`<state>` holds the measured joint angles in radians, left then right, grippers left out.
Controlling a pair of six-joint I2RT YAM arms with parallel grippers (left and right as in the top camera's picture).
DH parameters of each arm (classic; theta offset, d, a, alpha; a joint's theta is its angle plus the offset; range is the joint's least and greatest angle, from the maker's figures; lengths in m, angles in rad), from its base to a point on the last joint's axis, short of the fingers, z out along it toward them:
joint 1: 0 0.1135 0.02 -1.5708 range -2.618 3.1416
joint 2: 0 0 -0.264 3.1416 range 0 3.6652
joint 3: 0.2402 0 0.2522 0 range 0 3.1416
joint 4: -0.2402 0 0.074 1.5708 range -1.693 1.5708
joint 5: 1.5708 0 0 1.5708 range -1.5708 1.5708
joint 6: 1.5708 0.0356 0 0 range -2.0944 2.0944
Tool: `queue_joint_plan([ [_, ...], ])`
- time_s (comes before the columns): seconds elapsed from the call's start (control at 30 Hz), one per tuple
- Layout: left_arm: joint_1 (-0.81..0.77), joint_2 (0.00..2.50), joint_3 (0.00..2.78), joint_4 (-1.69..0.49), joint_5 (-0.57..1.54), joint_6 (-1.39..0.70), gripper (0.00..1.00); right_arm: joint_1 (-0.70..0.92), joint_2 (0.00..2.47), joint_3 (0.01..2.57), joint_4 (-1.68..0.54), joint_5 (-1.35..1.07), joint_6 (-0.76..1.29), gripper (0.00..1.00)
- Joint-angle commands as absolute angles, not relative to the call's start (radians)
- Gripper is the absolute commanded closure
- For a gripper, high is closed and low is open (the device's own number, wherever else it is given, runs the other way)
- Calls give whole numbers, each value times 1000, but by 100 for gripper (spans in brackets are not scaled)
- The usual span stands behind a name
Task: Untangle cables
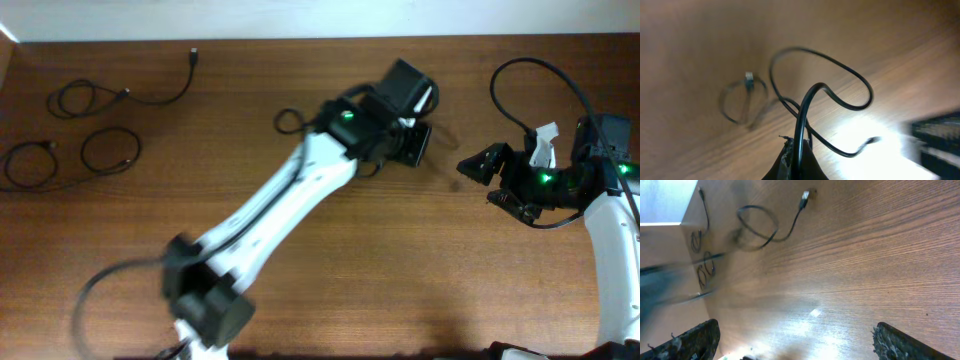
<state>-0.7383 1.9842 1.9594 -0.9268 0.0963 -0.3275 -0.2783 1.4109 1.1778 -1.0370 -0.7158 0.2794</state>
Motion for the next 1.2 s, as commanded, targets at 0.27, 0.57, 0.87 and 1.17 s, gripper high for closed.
queue_joint_plan([
  [0.27,-737,1744,1984,-928,138,-289,100,-281,1415,1180,-1063,-732,265,2],
  [0.57,-738,1751,1984,-939,190,-290,100,-280,1415,1180,-1013,-992,205,2],
  [0.87,-737,1751,1984,-941,398,-392,100,-280,1415,1180,-942,-1053,206,2],
  [1.17,-737,1751,1984,-935,537,-485,100,-280,1415,1180,-849,-1106,206,2],
])
